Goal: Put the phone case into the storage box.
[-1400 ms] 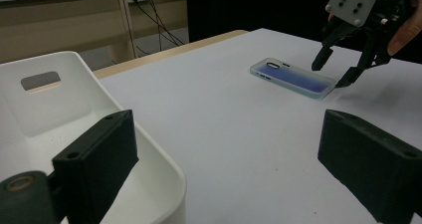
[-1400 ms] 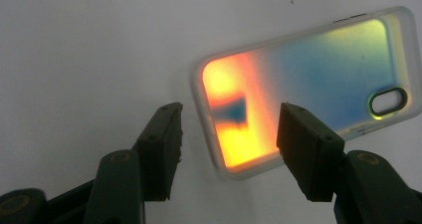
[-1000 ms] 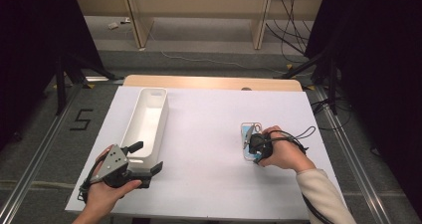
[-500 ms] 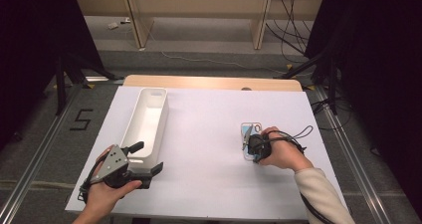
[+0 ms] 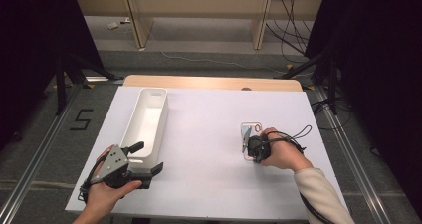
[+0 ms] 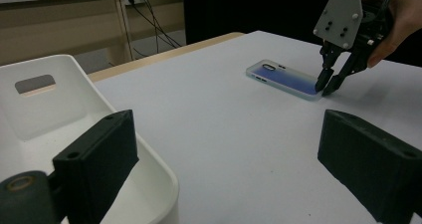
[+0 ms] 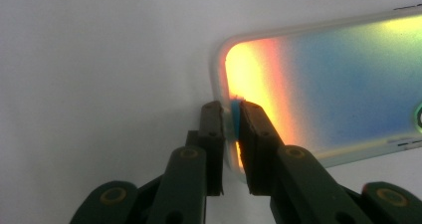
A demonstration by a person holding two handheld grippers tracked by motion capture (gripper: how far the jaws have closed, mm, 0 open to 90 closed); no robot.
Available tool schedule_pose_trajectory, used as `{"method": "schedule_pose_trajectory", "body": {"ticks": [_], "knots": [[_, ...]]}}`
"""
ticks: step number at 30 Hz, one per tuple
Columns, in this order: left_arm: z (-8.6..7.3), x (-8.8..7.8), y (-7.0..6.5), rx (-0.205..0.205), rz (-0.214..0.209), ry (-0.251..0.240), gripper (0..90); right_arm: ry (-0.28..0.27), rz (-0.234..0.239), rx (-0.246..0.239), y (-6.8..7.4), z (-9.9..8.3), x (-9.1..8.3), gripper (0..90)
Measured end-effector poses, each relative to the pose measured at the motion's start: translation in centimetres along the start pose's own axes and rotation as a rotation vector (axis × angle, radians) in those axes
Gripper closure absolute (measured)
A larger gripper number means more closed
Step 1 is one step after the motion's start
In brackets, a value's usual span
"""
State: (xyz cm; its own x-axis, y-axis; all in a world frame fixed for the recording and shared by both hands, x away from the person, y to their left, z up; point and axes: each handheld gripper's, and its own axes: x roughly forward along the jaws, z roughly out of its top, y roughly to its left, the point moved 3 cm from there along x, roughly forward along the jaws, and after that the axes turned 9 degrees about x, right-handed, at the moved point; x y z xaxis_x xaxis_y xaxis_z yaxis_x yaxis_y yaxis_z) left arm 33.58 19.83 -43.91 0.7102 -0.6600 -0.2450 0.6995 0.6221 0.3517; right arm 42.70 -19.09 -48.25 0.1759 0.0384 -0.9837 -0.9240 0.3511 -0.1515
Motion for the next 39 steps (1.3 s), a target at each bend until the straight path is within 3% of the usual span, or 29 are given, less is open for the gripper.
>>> {"method": "schedule_pose_trajectory", "body": {"ticks": [6, 13, 14, 26, 35, 39], "knots": [[-0.03, 0.01, 0.0, 0.003, -0.002, 0.001, 7.8, 0.0, -0.005, -0.042, 0.0, 0.01, -0.04, 84.7], [-0.03, -0.01, 0.0, 0.002, -0.002, 0.002, 7.8, -0.005, -0.01, -0.054, 0.03, -0.04, -0.03, 87.2], [-0.02, -0.01, 0.0, 0.001, -0.002, 0.001, 7.8, 0.0, -0.005, -0.035, 0.18, -0.14, -0.04, 87.2], [-0.05, -0.03, 0.04, 0.003, -0.001, 0.005, 7.9, -0.01, -0.015, -0.073, 0.22, -0.32, -0.13, 88.0], [-0.07, -0.04, 0.06, 0.003, -0.002, 0.005, 8.0, -0.05, -0.025, -0.075, 0.47, -0.64, -0.38, 88.3], [-0.06, -0.04, 0.05, 0.002, -0.001, 0.005, 8.0, -0.095, -0.055, -0.088, 0.57, -0.6, -0.73, 89.0]]}}
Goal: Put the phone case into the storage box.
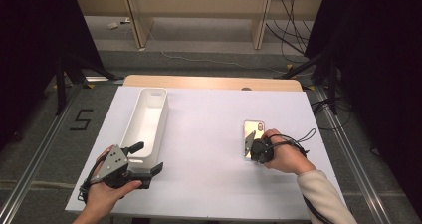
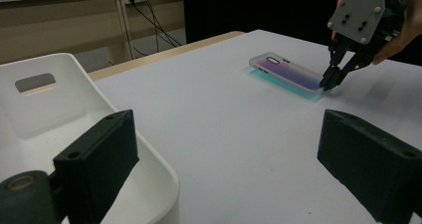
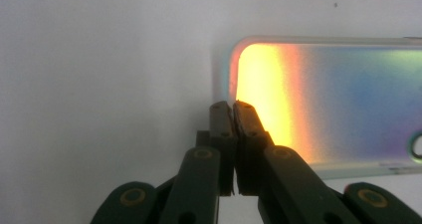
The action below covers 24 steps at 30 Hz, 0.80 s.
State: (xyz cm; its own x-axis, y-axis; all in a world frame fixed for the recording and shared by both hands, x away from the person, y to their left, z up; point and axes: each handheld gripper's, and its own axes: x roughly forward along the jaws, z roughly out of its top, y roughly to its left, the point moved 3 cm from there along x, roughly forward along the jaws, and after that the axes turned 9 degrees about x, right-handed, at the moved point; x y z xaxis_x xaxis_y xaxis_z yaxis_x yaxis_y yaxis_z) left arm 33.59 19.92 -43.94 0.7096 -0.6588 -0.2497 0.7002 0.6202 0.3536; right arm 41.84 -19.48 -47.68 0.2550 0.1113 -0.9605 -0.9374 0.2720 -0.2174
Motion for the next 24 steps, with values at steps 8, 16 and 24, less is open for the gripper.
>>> {"method": "schedule_pose_trajectory", "body": {"ticks": [8, 16, 24], "knots": [[0.0, 0.0, -1.0, -0.126, -0.016, 0.002, 8.0, -0.056, -0.033, -0.004, 0.2, 0.2, -0.6, 89.3], [-0.1, 0.0, -0.9, -0.122, -0.014, 0.005, 8.1, -0.115, -0.088, -0.021, 0.6, 0.9, -1.4, 89.4], [0.0, -0.1, -0.9, -0.119, -0.012, 0.006, 8.3, -0.17, -0.125, -0.031, 1.6, 1.7, -2.0, 89.4]]}}
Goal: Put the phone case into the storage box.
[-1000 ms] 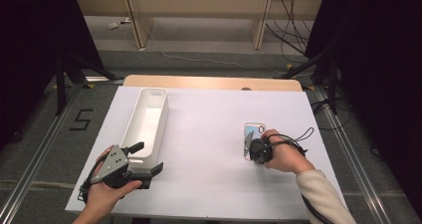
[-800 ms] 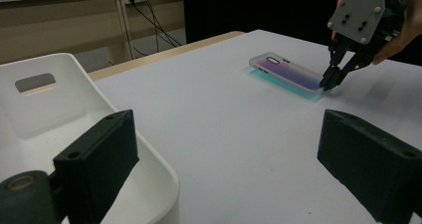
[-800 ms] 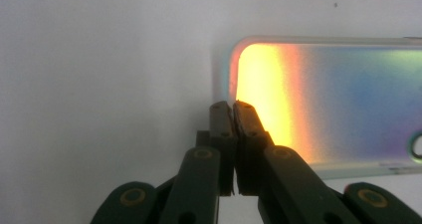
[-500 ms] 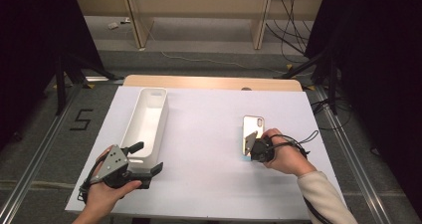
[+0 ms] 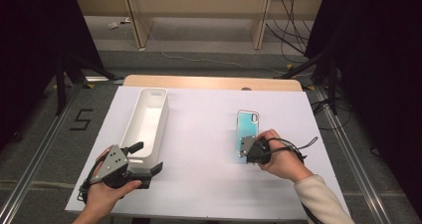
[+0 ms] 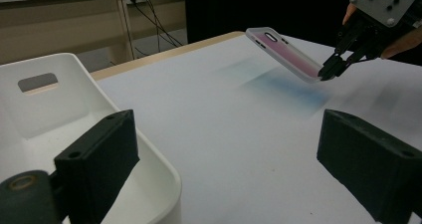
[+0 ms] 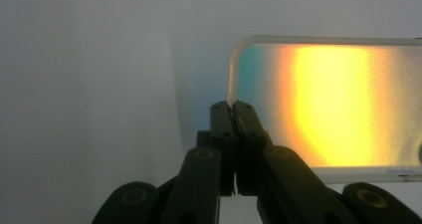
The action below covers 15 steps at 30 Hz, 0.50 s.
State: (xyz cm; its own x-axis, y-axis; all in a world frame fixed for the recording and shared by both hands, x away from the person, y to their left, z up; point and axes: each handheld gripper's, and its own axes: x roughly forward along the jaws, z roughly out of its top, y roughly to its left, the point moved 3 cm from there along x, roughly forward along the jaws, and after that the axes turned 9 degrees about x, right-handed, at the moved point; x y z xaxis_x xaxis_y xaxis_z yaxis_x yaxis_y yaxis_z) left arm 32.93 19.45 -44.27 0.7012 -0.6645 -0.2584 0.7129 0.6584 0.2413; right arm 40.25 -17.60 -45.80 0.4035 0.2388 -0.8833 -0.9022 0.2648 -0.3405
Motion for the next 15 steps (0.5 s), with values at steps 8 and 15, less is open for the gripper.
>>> {"method": "schedule_pose_trajectory", "body": {"ticks": [8, 15], "knots": [[0.1, 0.1, 0.9, 0.116, 0.017, -0.005, 8.7, -0.066, -0.022, -0.008, 1.1, 0.8, -0.2, 89.4], [0.1, 0.0, 0.9, 0.111, 0.024, 0.002, 8.9, -0.165, -0.034, -0.009, 2.3, 1.9, -0.8, 89.4]]}}
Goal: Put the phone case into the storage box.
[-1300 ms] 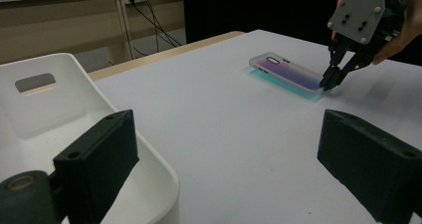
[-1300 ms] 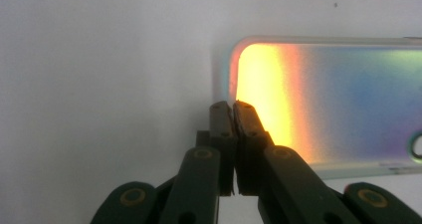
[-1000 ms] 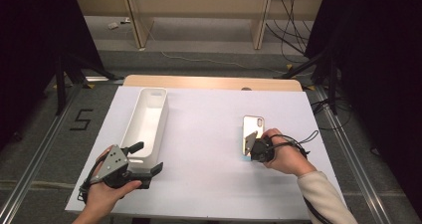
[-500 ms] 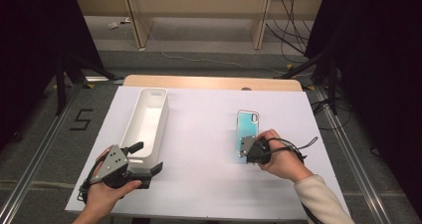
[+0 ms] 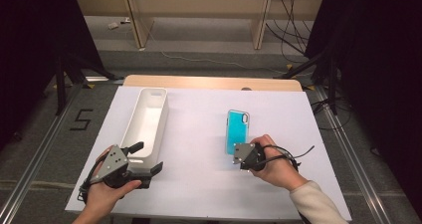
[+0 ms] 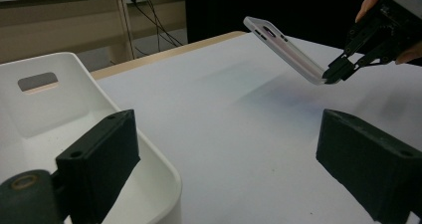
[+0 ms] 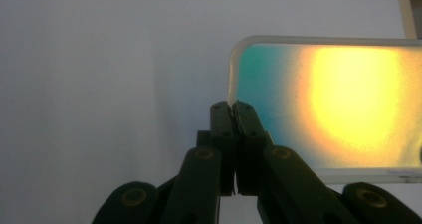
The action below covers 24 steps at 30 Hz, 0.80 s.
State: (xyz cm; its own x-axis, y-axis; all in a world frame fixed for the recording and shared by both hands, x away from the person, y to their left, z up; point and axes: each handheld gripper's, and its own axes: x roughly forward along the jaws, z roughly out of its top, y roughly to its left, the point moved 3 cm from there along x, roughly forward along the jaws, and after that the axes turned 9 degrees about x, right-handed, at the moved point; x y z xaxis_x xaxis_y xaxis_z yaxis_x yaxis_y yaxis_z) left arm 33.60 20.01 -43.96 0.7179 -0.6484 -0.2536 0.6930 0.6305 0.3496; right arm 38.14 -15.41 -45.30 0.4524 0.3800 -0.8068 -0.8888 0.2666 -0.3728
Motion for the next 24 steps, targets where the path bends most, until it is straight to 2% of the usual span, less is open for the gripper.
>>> {"method": "schedule_pose_trajectory", "body": {"ticks": [2, 3, 4, 5, 6, 7, 9, 10, 14, 16, 17, 18, 20, 21, 22, 23, 24], "knots": [[0.0, 0.0, 0.0, 0.0, 0.0, 0.0, 9.2, -0.009, 0.007, -0.007, 0.3, 0.3, -0.1, 89.4], [0.0, 0.0, 0.1, 0.0, 0.001, 0.001, 9.3, -0.02, 0.009, 0.011, 0.6, 0.4, -0.1, 89.4], [0.0, 0.0, 0.1, -0.001, 0.001, -0.002, 9.3, -0.007, 0.018, 0.007, 0.7, 0.5, -0.1, 89.4], [0.0, 0.0, 0.1, 0.0, 0.001, -0.001, 9.4, -0.018, 0.013, -0.026, 0.7, 0.6, 0.0, 89.3], [0.0, 0.0, 0.1, -0.001, 0.0, -0.002, 9.4, -0.022, 0.016, 0.001, 1.0, 0.7, 0.0, 89.3], [0.0, 0.0, 0.1, 0.0, 0.001, 0.0, 9.6, -0.021, 0.029, 0.004, 1.2, 0.7, 0.0, 89.4], [0.0, 0.0, 0.1, 0.001, 0.001, 0.0, 9.6, -0.033, 0.036, -0.019, 1.4, 0.9, 0.1, 89.4], [0.0, 0.0, 0.1, 0.002, 0.001, 0.002, 9.7, -0.046, 0.033, -0.002, 1.6, 1.0, 0.0, 89.4], [-0.1, 0.0, 0.1, 0.0, 0.002, 0.001, 10.0, -0.081, 0.045, -0.017, 1.9, 1.3, 0.0, 89.3], [-0.1, 0.0, 0.1, -0.001, 0.003, -0.001, 10.2, -0.107, 0.045, -0.007, 2.1, 1.5, -0.1, 89.4], [-0.1, 0.0, 0.1, -0.001, 0.002, -0.001, 10.3, -0.116, 0.072, -0.005, 2.2, 1.6, -0.1, 89.4], [-0.1, 0.0, 0.1, 0.0, 0.002, 0.0, 10.3, -0.128, 0.065, -0.003, 2.2, 1.7, -0.1, 89.4], [-0.1, 0.0, 0.1, 0.0, 0.002, -0.001, 10.4, -0.148, 0.086, 0.005, 2.3, 1.8, -0.1, 89.3], [-0.1, 0.0, 0.1, 0.002, 0.001, 0.001, 10.5, -0.162, 0.105, 0.031, 2.6, 1.9, -0.1, 89.3], [-0.1, 0.0, 0.1, 0.002, 0.002, 0.002, 10.5, -0.166, 0.111, 0.034, 2.6, 1.9, 0.0, 89.3], [-0.2, 0.1, -0.4, -0.061, -0.02, -0.001, 10.5, -0.174, 0.114, 0.032, 2.6, 2.0, 0.1, 89.3], [-0.1, 0.1, 0.1, 0.003, 0.001, 0.003, 10.5, -0.181, 0.107, 0.045, 2.7, 2.1, 0.1, 89.3]]}}
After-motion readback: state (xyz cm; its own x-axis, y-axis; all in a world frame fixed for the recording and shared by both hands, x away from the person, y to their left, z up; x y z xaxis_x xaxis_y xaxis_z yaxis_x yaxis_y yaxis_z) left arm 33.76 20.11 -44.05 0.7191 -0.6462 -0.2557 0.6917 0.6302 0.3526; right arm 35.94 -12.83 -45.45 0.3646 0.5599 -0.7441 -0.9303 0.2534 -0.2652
